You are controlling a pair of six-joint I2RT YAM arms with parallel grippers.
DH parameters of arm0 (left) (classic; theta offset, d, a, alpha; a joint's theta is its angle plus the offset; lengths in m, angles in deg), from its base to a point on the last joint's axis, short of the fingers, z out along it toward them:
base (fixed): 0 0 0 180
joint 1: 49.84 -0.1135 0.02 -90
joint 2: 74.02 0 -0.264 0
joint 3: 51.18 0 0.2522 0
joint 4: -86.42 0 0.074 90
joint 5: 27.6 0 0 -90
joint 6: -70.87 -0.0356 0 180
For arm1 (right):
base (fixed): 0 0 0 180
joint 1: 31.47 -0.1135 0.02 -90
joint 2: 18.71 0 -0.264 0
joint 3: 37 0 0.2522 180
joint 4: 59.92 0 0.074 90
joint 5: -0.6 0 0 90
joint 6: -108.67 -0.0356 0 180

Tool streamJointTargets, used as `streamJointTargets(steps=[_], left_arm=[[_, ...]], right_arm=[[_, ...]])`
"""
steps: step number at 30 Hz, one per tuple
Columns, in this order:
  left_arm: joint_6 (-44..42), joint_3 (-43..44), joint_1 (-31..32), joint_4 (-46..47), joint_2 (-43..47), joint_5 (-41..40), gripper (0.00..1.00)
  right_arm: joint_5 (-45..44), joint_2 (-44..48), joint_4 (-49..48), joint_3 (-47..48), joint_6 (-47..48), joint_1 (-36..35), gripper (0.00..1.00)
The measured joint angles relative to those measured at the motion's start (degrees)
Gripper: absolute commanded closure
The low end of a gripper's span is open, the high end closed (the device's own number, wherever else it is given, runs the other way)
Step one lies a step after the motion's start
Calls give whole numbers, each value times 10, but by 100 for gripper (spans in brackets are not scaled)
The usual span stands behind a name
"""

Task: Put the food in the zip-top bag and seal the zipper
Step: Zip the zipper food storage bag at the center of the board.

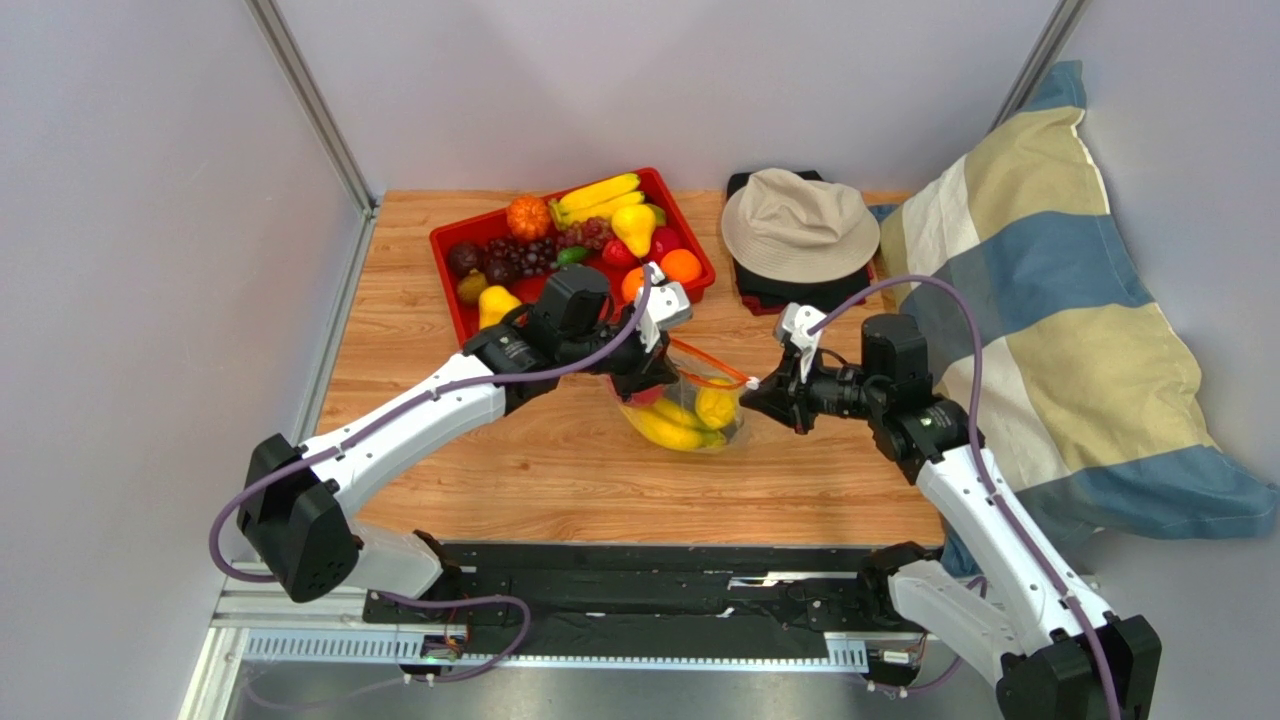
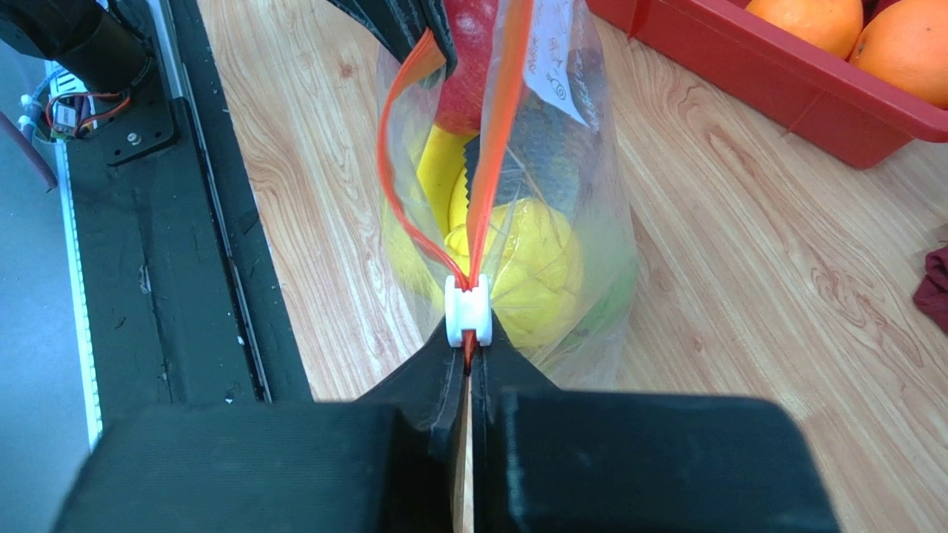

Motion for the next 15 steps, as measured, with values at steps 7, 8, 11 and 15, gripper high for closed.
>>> streamJointTargets(steps=[7, 8, 11, 15], left_arm=[[12, 8, -23, -1, 0, 37, 61], [7, 14, -23, -6, 0, 45, 58], [-14, 43, -22, -15, 1, 63, 58], [-63, 104, -9, -30, -5, 81, 56]], right_arm=[[0, 12, 1, -2, 1, 6, 100], [0, 12, 1, -2, 1, 7, 100], [3, 11, 1, -2, 3, 9, 100], [12, 2, 6, -2, 11, 9, 100]])
